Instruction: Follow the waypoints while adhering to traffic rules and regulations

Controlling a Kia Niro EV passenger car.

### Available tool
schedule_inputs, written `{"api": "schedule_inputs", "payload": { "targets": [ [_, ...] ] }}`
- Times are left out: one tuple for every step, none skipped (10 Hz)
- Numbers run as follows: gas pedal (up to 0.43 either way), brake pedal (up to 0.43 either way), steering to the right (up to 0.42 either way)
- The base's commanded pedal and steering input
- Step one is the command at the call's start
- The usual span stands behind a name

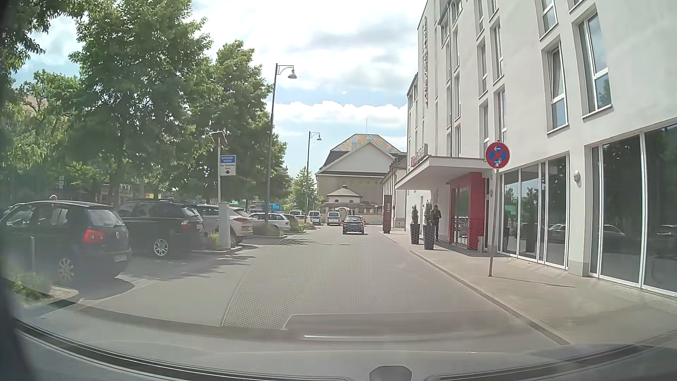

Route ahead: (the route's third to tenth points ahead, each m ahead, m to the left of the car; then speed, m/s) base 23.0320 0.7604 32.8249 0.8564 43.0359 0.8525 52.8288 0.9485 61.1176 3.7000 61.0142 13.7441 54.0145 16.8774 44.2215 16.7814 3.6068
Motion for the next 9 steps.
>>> {"api": "schedule_inputs", "payload": {
  "targets": [
    [0.000,0.030,0.006],
    [0.000,0.030,0.006],
    [0.000,0.030,0.006],
    [0.000,0.030,0.006],
    [0.000,0.030,0.006],
    [0.000,0.030,0.006],
    [0.000,0.030,0.006],
    [0.000,0.030,0.006],
    [0.000,0.024,0.006]
  ]
}}
